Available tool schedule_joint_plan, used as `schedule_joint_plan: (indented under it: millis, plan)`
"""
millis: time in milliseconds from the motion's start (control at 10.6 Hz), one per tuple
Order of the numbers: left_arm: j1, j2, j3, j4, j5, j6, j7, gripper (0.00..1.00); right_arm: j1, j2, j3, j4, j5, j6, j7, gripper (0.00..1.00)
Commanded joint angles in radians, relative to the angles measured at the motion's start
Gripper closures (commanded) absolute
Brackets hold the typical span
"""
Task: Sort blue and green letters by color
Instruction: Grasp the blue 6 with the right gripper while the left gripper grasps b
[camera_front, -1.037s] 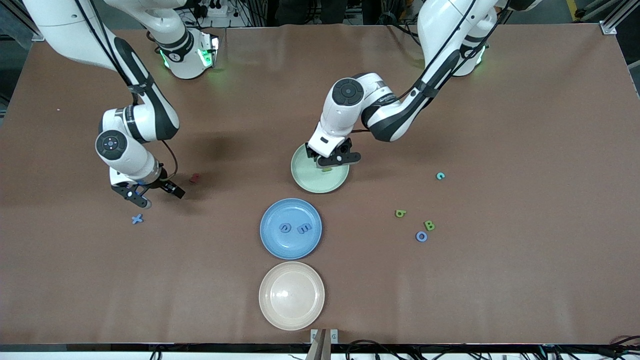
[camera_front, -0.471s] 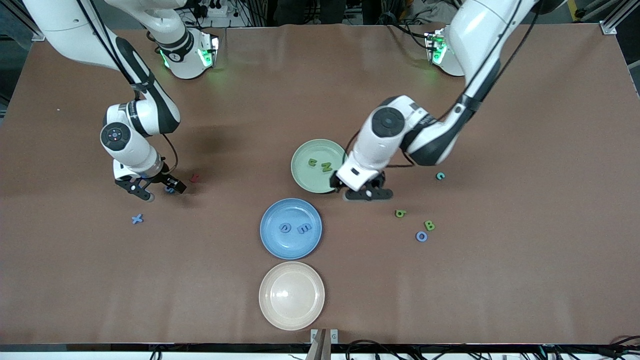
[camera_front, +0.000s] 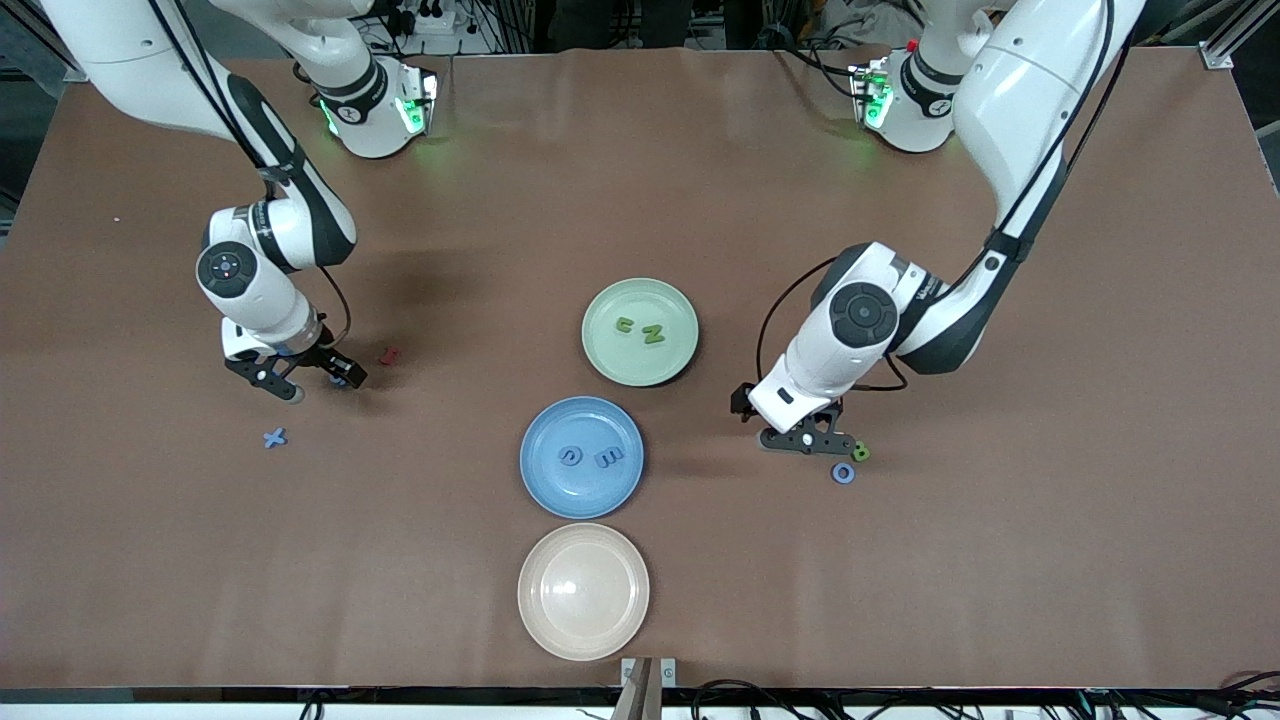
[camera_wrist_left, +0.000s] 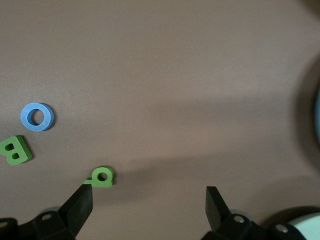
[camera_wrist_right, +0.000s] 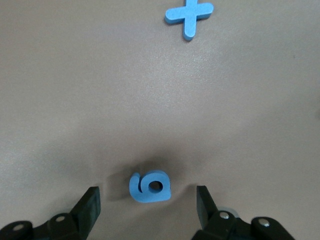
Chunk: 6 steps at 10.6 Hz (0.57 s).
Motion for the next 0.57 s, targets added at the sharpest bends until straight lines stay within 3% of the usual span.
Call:
schedule_joint_plan:
  millis: [0,283,377,471]
  plan:
    - [0.005,0.041,0.006,0.011,0.114,-0.006,0.02,0.0,-0.03,0.011,0.018,-0.018,-0.021,0.051,0.001,0.21]
    - [0.006,0.073,0.009,0.011,0.2,0.0,0.037,0.05,-0.038,0.029,0.018,-0.017,-0.023,0.065,0.001,0.36]
    - [0.009,0.091,0.01,0.011,0.221,0.011,0.04,0.12,-0.039,0.031,0.018,-0.017,-0.023,0.065,0.001,0.43]
    - [0.009,0.101,0.012,0.011,0.224,0.012,0.04,0.12,-0.044,0.031,0.018,-0.015,-0.026,0.064,-0.001,0.58]
